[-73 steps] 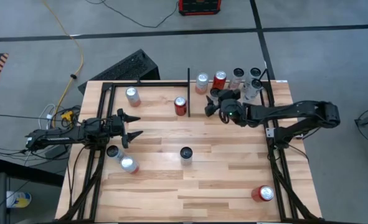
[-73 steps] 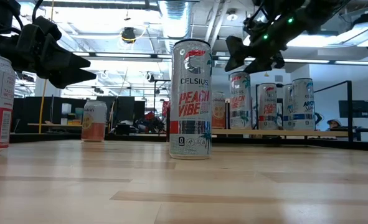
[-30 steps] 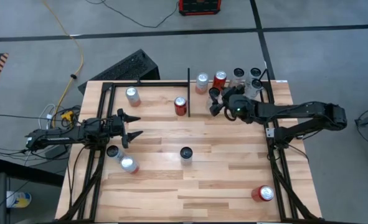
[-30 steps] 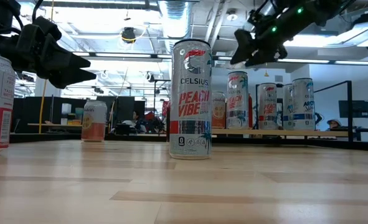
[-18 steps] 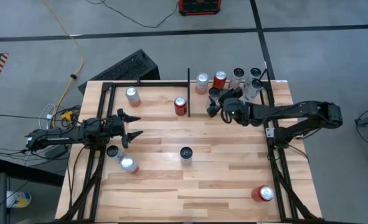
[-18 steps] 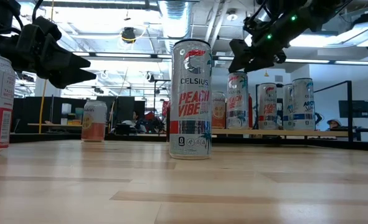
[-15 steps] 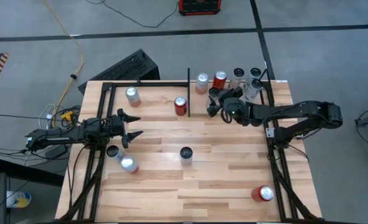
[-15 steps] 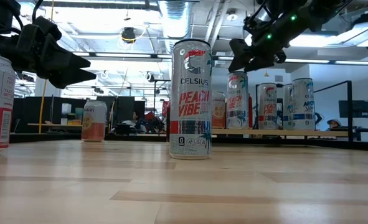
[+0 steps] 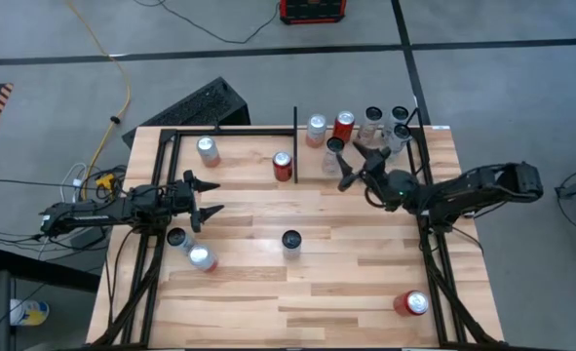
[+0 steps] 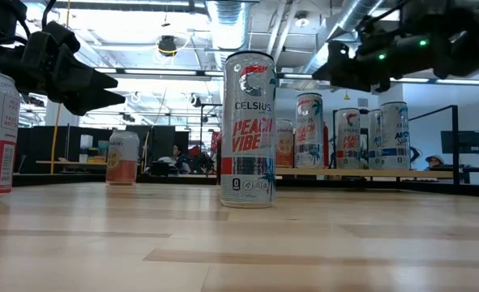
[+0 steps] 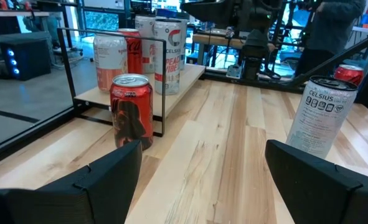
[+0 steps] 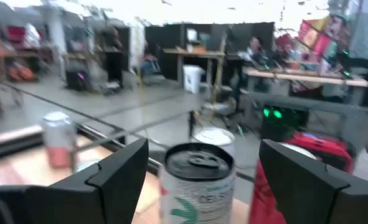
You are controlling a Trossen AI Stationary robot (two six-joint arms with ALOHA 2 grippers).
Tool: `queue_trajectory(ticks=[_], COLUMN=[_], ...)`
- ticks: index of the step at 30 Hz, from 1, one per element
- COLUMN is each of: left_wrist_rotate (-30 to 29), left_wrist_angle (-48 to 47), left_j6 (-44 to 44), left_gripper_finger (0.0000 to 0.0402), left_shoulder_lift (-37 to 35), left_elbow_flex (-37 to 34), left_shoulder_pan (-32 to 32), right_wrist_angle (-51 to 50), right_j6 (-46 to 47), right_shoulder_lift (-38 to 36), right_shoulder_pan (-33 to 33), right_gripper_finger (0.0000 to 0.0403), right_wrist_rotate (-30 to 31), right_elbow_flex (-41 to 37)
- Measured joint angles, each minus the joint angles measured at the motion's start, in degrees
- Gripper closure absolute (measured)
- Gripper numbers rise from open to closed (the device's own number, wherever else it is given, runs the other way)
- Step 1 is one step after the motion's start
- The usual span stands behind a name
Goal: Place canned beverage on shelf
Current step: Put the black pink soda can on the shelf
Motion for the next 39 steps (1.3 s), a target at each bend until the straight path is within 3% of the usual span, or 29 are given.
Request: queue_trajectory(ticks=[11,24,39], left_wrist_rotate=[0.00,0.00,0.00], left_wrist_angle=[-0.01,0.00,-0.01], left_j6=[0.00,0.00,0.00], left_gripper_finger=[0.0074,0.0074,0.0074], left_shoulder_lift=[0.01,0.00,0.00], left_elbow_flex=[0.01,0.00,0.00], left_shoulder_pan=[0.00,0.00,0.00], right_wrist_angle=[0.38,2.43,-11.40], right_j6=[1.03,5.49,5.41], right_shoulder_lift=[0.04,0.04,0.07], right_shoulder_pan=[-0.82,-5.04,-6.46], right_gripper_finger=[0.0073,0.0046,0.0021], right_wrist_rotate=[0.07,-9.76,-10.52], right_elbow_flex=[-0.65,-0.57,6.10])
